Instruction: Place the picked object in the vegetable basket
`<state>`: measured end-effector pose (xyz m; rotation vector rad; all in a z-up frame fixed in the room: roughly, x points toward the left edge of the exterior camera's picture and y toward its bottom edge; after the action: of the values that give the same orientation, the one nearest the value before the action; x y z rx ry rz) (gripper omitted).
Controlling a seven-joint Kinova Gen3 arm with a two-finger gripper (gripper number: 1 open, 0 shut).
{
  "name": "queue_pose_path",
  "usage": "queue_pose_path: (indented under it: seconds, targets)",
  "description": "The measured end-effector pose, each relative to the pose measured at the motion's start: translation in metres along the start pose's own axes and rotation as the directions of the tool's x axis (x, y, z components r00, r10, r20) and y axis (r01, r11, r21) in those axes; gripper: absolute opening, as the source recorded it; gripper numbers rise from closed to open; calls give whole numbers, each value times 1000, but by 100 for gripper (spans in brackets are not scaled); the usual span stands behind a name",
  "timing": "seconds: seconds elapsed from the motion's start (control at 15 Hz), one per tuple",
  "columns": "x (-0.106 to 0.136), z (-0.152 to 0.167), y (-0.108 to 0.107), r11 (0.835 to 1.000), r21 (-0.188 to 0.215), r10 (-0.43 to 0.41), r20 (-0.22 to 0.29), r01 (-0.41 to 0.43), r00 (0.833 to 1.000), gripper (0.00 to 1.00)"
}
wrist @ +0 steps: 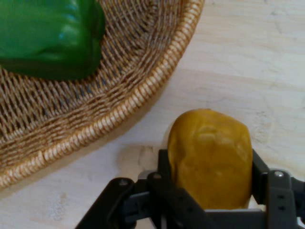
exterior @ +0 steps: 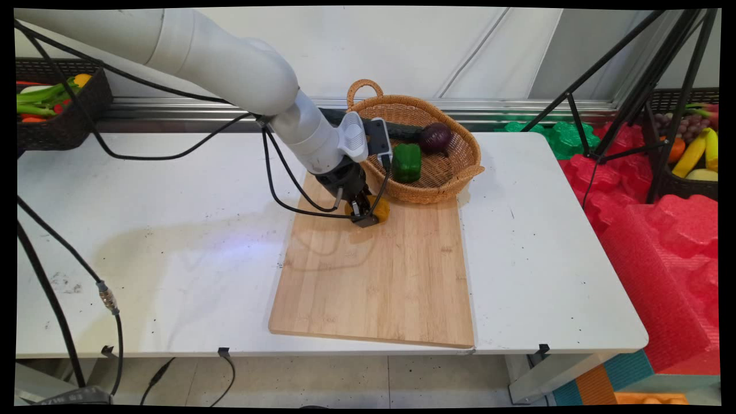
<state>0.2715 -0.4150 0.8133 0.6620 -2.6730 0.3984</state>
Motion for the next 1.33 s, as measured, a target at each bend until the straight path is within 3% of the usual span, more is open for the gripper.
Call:
queue_pose_path:
  seconds: [0.27,0.47,0.8,1.0,1.33]
  targets:
    - [7,-27,2,1000,12,-9,-32,9,999,0]
    - [22,-65,2,998,40,-47,-96,51,994,0]
    - [60,-110,-8,981,85,-151,-233,175,961,0]
    - [84,-112,-18,966,101,-202,-283,239,938,0]
    - [114,-74,-32,947,119,-255,-288,298,923,0]
